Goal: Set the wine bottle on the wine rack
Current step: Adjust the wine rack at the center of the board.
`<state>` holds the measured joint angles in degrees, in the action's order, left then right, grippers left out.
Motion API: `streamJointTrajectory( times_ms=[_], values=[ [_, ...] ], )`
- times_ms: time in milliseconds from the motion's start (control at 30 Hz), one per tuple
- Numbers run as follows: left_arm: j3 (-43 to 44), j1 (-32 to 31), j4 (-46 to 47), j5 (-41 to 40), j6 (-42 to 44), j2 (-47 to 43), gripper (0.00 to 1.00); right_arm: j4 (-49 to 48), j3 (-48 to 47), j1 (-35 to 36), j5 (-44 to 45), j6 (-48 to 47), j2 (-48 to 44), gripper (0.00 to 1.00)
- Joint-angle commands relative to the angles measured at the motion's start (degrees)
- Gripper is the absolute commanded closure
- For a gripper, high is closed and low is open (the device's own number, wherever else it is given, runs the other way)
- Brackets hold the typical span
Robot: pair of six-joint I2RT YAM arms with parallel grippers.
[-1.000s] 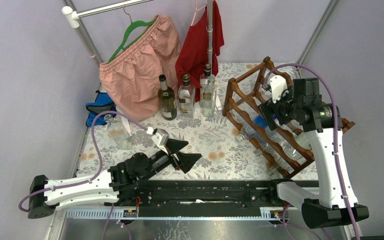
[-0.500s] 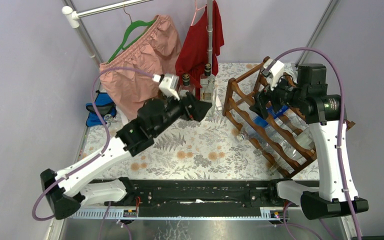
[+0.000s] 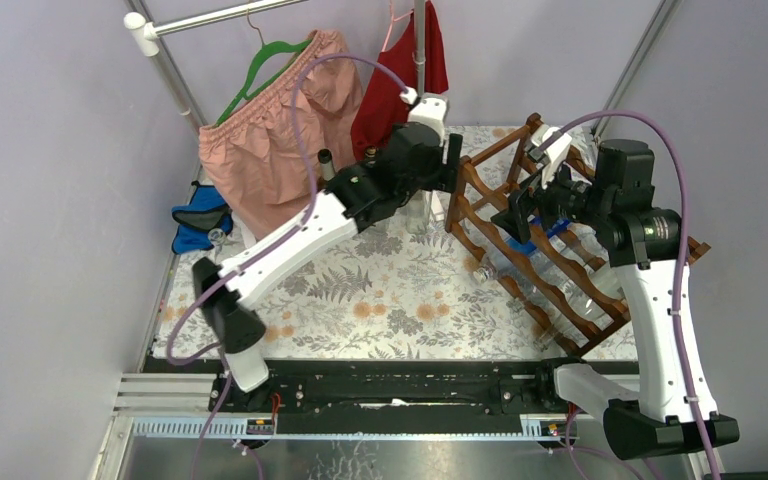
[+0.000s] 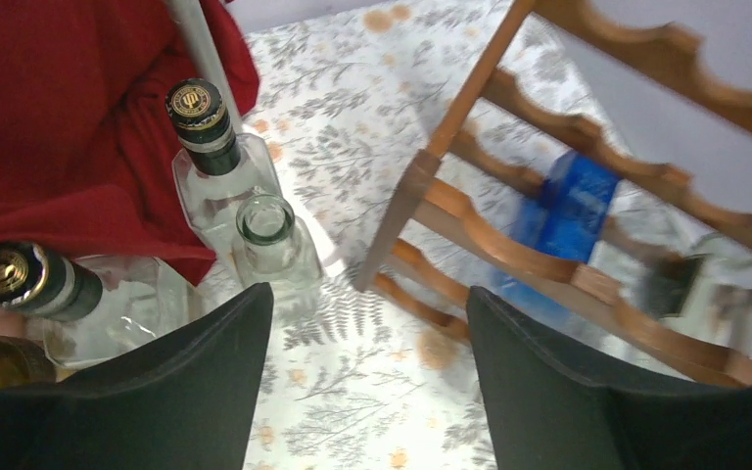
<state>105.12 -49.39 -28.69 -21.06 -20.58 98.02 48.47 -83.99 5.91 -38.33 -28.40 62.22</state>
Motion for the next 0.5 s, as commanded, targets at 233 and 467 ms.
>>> streamJointTrajectory(
  times_ms=[233,467],
  values=[
    [16.77,6.41,-11.75,0.35,5.09,14.30,0.27,-5.18,2.04,0.24,1.80,3.34,-2.54,0.00],
    [16.82,8.51,-12.05,4.67,4.58,17.08,0.33,-5.79,3.28,0.18,0.75,3.79,-2.67,0.00]
  ],
)
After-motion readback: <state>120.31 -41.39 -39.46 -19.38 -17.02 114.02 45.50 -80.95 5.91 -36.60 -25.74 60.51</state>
